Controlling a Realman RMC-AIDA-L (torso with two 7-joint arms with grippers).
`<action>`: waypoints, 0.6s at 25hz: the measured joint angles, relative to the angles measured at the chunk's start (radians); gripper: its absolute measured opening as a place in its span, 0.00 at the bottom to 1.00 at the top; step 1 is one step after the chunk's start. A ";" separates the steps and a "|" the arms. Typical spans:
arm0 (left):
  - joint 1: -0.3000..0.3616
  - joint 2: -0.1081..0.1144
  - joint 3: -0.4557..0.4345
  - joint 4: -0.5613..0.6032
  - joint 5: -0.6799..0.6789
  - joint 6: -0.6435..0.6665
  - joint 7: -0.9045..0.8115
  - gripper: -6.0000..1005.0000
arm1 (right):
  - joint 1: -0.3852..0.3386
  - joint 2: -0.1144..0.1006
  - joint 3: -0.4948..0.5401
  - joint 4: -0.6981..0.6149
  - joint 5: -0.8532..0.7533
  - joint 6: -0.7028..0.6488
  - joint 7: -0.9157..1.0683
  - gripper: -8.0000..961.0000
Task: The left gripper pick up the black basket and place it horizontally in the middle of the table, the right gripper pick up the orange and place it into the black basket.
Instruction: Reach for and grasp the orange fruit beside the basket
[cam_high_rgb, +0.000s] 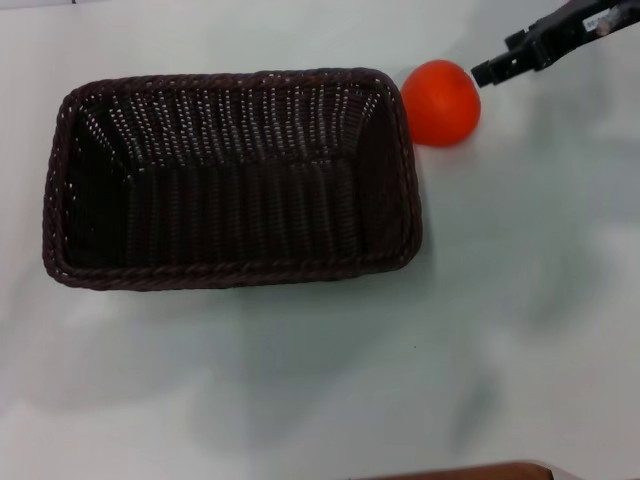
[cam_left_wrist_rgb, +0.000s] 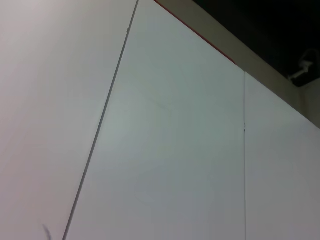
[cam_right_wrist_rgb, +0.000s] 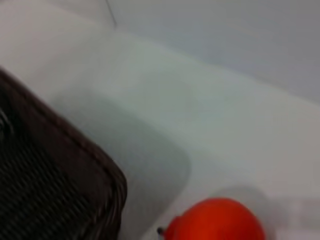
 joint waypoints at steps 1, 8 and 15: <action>0.002 0.000 0.000 -0.001 0.000 0.000 0.000 0.60 | 0.004 0.007 -0.007 0.000 -0.019 0.008 0.002 0.78; 0.007 -0.001 0.012 -0.003 0.000 0.000 0.000 0.60 | 0.019 0.070 -0.077 0.010 -0.111 0.104 0.001 0.74; 0.009 0.000 0.044 -0.004 0.000 -0.003 -0.003 0.60 | 0.030 0.109 -0.140 0.075 -0.117 0.259 -0.005 0.71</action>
